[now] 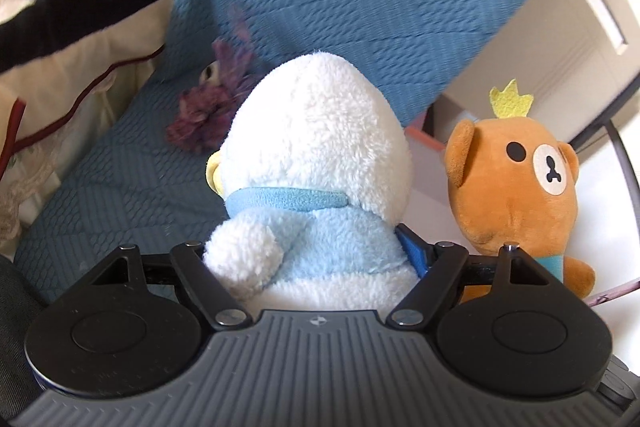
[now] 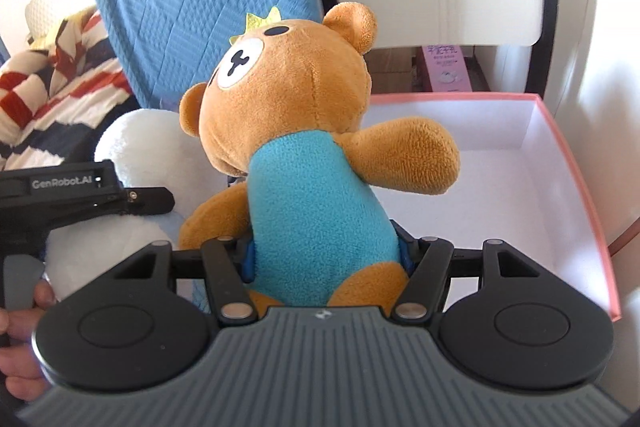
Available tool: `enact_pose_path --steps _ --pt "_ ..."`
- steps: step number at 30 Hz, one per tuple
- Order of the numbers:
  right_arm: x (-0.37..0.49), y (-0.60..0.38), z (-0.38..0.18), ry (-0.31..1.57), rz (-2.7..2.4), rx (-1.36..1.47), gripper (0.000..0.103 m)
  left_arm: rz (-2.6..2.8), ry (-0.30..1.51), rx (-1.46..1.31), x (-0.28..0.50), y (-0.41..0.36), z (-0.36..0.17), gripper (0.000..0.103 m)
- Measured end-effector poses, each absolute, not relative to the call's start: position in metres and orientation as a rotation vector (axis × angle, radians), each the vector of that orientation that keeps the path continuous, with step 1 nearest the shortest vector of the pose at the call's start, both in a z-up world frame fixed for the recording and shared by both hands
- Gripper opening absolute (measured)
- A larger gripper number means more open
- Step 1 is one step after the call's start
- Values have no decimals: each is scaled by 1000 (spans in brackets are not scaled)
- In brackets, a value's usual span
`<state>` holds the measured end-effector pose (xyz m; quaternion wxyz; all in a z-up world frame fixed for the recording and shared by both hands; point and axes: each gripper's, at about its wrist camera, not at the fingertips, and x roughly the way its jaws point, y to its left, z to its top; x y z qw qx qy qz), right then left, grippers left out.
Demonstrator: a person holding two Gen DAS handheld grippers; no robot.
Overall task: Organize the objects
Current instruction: 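Carry the duck in the left gripper while the right gripper carries the bear over the box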
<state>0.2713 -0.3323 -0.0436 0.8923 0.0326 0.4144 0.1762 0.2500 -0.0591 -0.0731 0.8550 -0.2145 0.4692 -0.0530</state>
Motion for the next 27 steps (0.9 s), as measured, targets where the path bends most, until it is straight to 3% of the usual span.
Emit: enact_pose_path --steps 11,27 --pt "293 -386 -21 827 315 124 65 -196 937 -411 263 -127 -36 82" --pt "326 -465 -67 899 213 161 65 -276 980 -358 290 -228 -77 82"
